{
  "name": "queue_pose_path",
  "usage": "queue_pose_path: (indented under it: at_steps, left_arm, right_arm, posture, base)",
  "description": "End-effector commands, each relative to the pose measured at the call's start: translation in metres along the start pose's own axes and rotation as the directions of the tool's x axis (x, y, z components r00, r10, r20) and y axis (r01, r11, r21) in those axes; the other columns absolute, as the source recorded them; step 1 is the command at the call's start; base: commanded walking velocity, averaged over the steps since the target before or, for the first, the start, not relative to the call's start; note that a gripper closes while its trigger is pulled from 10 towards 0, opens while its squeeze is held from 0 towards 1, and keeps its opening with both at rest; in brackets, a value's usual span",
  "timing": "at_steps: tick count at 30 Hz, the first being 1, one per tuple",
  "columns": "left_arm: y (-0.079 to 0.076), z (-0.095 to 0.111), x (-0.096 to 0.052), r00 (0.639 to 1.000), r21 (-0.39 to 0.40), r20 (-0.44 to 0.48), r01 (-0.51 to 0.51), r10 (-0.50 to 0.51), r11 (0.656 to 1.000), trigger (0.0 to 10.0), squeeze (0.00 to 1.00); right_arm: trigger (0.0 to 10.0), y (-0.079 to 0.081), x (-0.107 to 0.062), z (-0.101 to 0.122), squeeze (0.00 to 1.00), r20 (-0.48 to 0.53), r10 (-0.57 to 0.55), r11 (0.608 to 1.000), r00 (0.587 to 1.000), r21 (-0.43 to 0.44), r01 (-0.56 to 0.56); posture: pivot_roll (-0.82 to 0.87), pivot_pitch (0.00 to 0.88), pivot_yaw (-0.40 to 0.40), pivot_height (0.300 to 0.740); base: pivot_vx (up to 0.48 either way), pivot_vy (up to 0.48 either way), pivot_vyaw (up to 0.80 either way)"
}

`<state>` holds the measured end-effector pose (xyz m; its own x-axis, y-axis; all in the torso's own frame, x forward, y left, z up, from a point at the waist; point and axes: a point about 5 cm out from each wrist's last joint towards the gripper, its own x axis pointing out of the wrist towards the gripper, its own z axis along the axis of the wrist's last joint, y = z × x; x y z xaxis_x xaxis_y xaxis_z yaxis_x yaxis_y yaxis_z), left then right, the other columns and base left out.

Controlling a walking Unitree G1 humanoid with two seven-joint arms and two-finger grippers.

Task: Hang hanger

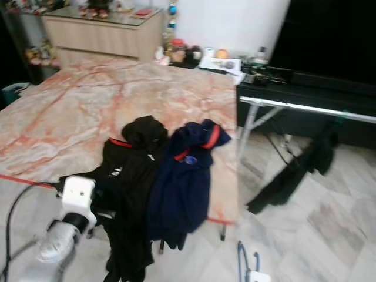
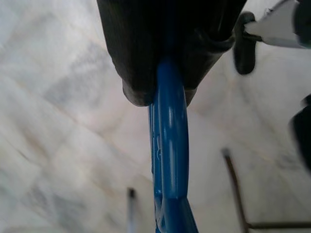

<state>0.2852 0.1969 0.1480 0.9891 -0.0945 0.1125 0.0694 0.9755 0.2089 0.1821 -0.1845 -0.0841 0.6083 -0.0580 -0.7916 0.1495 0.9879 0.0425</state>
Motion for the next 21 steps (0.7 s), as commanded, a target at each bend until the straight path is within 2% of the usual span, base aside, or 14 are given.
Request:
queue_pose_path:
  at_steps: [1,2,3,4,5,6,8,11,12,16,21]
  left_arm:
    - [-0.006,0.073,0.019,0.959,0.016,0.275,0.06,-0.062,0.998,10.0,0.0]
    - [-0.006,0.073,0.019,0.959,0.016,0.275,0.06,-0.062,0.998,10.0,0.0]
    - [-0.007,0.105,0.031,0.924,0.034,0.369,0.092,-0.099,0.995,10.0,0.0]
    - [-0.011,0.154,0.044,0.849,0.084,0.502,0.142,-0.165,0.986,10.0,0.0]
    - [-0.011,0.154,0.044,0.849,0.084,0.502,0.142,-0.165,0.986,10.0,0.0]
    - [-0.017,0.179,0.054,0.806,0.13,0.551,0.174,-0.217,0.976,10.0,0.0]
    - [-0.023,0.192,0.061,0.779,0.157,0.571,0.205,-0.258,0.966,10.0,0.0]
    - [-0.032,0.206,0.074,0.751,0.152,0.594,0.249,-0.29,0.956,10.0,0.0]
    - [-0.041,0.206,0.084,0.749,0.157,0.587,0.268,-0.308,0.951,10.0,0.0]
    - [-0.048,0.2,0.095,0.771,0.14,0.551,0.292,-0.319,0.946,10.0,0.0]
    - [-0.045,0.192,0.105,0.797,0.099,0.526,0.29,-0.298,0.952,10.0,0.0]
  right_arm:
    - [10.0,-0.007,-0.002,-0.007,0.0,-0.017,-0.022,0.999,1.0,0.024,0.022]
    - [10.0,-0.007,-0.002,-0.007,0.0,-0.017,-0.022,0.999,1.0,0.024,0.022]
    - [10.0,-0.007,-0.002,-0.006,0.0,-0.015,-0.02,1.0,1.0,0.023,0.021]
    - [10.0,-0.007,-0.002,-0.005,0.0,-0.011,-0.02,0.999,1.0,0.026,0.021]
    - [10.0,-0.007,-0.002,-0.005,0.0,-0.011,-0.02,0.999,1.0,0.026,0.021]
    - [10.0,-0.006,-0.002,-0.005,0.0,-0.011,-0.022,0.999,1.0,0.027,0.022]
    - [10.0,-0.006,-0.001,-0.005,0.0,-0.011,-0.022,0.999,1.0,0.025,0.022]
    - [10.0,-0.005,-0.001,-0.004,0.0,-0.009,-0.022,0.999,1.0,0.03,0.022]
    - [10.0,-0.004,-0.001,-0.004,0.0,-0.007,-0.024,0.999,1.0,0.035,0.024]
    - [10.0,-0.004,-0.001,-0.004,0.0,-0.009,-0.026,0.999,1.0,0.037,0.027]
    - [10.0,-0.005,-0.001,-0.006,0.0,-0.017,-0.035,0.999,0.999,0.034,0.035]
  posture:
    - [0.21,0.0,-0.044,0.74]
    - [0.21,0.0,-0.044,0.74]
    - [0.22,0.0,-0.046,0.74]
    - [0.23,0.0,-0.045,0.74]
    - [0.23,0.0,-0.045,0.74]
    - [0.23,0.0,-0.046,0.74]
    - [0.23,0.0,-0.042,0.74]
    - [0.22,0.0,-0.034,0.74]
    - [0.22,0.0,-0.032,0.74]
    - [0.21,0.0,-0.026,0.74]
    - [0.21,0.0,-0.026,0.74]
  base:
    - [0.337,0.0,0.0]
    - [0.337,0.0,0.0]
    - [0.341,0.0,0.0]
    - [0.341,0.0,0.0]
    - [0.341,0.0,0.0]
    - [0.345,0.0,0.0]
    - [0.345,0.0,0.0]
    - [0.359,0.0,0.0]
    - [0.356,0.0,0.0]
    - [0.361,0.0,0.0]
    - [0.368,0.0,0.0]
